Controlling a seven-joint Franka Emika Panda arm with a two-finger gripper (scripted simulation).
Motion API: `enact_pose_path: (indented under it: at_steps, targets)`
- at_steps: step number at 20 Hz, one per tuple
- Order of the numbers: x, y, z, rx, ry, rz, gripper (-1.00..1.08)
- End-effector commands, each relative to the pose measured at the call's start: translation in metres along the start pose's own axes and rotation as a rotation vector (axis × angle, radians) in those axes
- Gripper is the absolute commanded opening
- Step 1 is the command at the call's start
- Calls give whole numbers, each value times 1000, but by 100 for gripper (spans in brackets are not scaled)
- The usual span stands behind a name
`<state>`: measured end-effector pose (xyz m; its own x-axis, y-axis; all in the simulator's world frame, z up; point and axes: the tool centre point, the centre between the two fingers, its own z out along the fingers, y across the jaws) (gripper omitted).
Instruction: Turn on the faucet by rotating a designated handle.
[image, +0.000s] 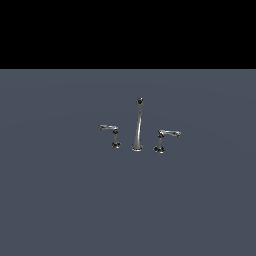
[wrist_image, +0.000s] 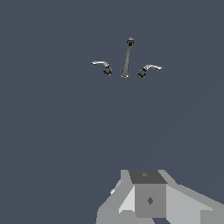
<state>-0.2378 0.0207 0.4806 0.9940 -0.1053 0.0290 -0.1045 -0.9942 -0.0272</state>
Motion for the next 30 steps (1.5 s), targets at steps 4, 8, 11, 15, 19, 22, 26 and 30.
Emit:
enact_pose_path:
  at_steps: [4,8,11,15,19,22,26,30]
  targets:
    - [8,-17,23,-2,0,96,-100]
    - [17,-32,45,-4,-1,182,-100]
    - [25,-43,60,-5,-1,248,-100]
    - [36,-57,82,-7,-1,334,-100]
    - [49,-70,103,-8,-1,421,-100]
    - [59,-79,119,-9,-2,485,-100]
    - [74,-89,140,-9,-2,570,-100]
    - [89,-98,160,-10,-3,652,-100]
